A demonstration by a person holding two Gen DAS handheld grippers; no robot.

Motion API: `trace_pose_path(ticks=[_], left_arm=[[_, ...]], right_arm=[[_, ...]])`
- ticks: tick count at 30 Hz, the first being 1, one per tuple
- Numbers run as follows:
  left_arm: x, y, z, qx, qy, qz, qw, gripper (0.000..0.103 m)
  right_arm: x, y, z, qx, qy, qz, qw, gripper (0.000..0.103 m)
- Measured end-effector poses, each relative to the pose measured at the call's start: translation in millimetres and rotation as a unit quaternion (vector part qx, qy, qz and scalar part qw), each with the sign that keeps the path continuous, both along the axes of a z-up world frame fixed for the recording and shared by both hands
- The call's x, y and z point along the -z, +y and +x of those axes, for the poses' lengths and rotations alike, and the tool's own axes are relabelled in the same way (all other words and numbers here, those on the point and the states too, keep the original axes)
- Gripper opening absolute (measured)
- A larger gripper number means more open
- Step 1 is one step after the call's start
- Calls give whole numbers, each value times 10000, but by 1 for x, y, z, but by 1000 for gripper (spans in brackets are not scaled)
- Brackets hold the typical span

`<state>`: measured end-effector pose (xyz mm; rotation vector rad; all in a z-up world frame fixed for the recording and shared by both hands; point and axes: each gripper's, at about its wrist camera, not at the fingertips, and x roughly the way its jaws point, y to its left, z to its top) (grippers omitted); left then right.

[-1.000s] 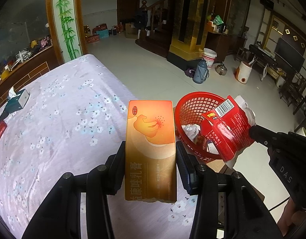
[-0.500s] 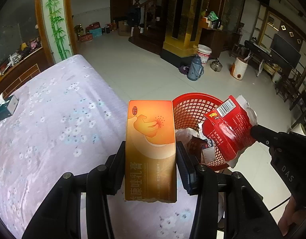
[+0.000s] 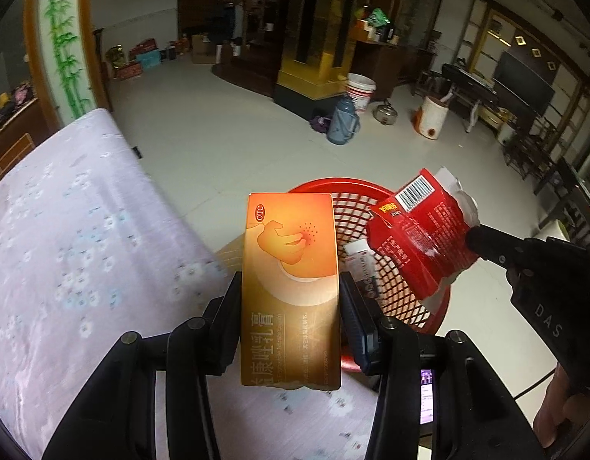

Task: Collect trash
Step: 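Carry the orange box in the left tool and red box in the right tool to the wastebasket, then open the right tool to drop the red box while the left tool drops the orange box into the basket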

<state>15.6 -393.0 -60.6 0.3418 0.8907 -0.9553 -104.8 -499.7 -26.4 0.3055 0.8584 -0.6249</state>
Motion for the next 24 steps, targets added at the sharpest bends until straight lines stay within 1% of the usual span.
trace_pose_path(ticks=[2, 8, 15, 16, 17, 18, 19, 22, 24], left_arm=[[4, -8, 1, 79, 95, 13, 9999, 45], [13, -27, 3, 204, 193, 89, 9996, 45], [18, -36, 1, 277, 166, 104, 9994, 46], [18, -37, 0, 287, 156, 109, 9994, 47], [18, -37, -1, 287, 146, 121, 9994, 52], [18, -36, -2, 262, 107, 127, 9995, 59], [18, -35, -2, 230, 74, 123, 9996, 62], [16, -31, -4, 209, 79, 85, 9997, 63], [15, -27, -5, 166, 57, 107, 9998, 64]], right_arm=[[1, -6, -1, 51, 3, 19, 10000, 2], [2, -17, -1, 133, -3, 14, 9999, 2], [6, -27, 2, 148, -6, 47, 9999, 2], [6, -28, 3, 109, -10, 44, 9999, 3], [6, -29, 4, 47, -7, 34, 10000, 3], [7, -29, 6, 29, 19, -6, 10000, 5], [7, -28, 6, 7, 23, -26, 10000, 9], [6, -26, 6, 49, 25, -59, 10000, 20], [5, -26, 4, 104, -1, 6, 9999, 21]])
